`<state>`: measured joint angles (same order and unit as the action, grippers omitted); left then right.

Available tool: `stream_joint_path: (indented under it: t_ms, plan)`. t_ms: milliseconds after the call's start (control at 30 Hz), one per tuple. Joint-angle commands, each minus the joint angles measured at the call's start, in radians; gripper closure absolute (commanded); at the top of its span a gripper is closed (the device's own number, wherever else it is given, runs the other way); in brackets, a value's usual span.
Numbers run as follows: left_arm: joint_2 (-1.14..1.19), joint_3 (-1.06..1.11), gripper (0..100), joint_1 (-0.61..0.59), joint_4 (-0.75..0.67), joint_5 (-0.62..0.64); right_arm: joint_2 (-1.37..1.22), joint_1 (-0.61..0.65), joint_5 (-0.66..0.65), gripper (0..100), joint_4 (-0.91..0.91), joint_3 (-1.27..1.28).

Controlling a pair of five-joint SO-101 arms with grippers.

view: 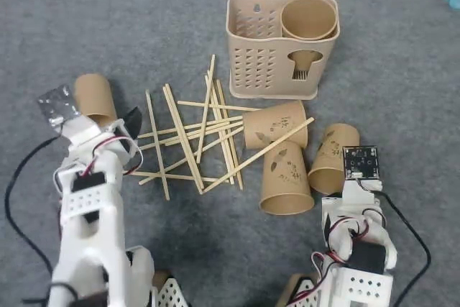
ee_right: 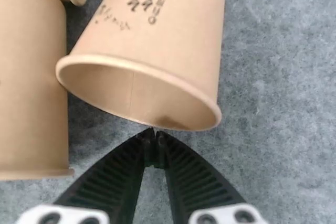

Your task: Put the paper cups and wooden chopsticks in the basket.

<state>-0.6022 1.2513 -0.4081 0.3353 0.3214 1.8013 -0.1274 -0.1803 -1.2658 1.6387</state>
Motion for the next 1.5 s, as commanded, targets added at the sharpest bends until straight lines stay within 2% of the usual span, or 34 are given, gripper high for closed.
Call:
stream_joint_path:
  t_ms: [0,267,433,533,700,733,1000,1200,1333,1467]
  plan:
    - [0.150,-0.137,69,0.009,-0.031,0.043,0.012,-0.010,-0.014,99.0,0.012,-0.005]
    - [0.396,-0.266,69,-0.025,-0.226,0.040,0.012,-0.010,-0.014,99.0,0.012,-0.005]
    - [0.503,-0.352,70,-0.008,-0.241,0.040,0.012,-0.012,-0.014,99.0,0.012,-0.005]
    - [0.554,-0.415,76,-0.003,-0.242,0.038,0.012,-0.012,-0.014,99.0,0.012,-0.005]
    - [0.595,-0.510,95,-0.002,-0.232,0.038,0.012,-0.012,-0.014,99.0,0.012,-0.005]
    - [0.588,-0.526,99,-0.002,-0.209,0.038,0.012,-0.012,-0.014,99.0,0.012,-0.005]
    - [0.390,-0.636,99,0.000,0.110,0.029,0.012,-0.012,-0.014,99.0,0.012,-0.005]
    - [0.272,-0.694,99,0.049,0.299,-0.092,0.012,-0.012,-0.014,99.0,0.012,-0.005]
    - [0.204,-0.834,99,0.109,0.542,-0.164,0.012,-0.012,-0.014,99.0,0.012,-0.005]
    - [0.206,-1.061,99,0.196,0.804,-0.230,0.012,-0.012,-0.014,99.0,0.012,-0.005]
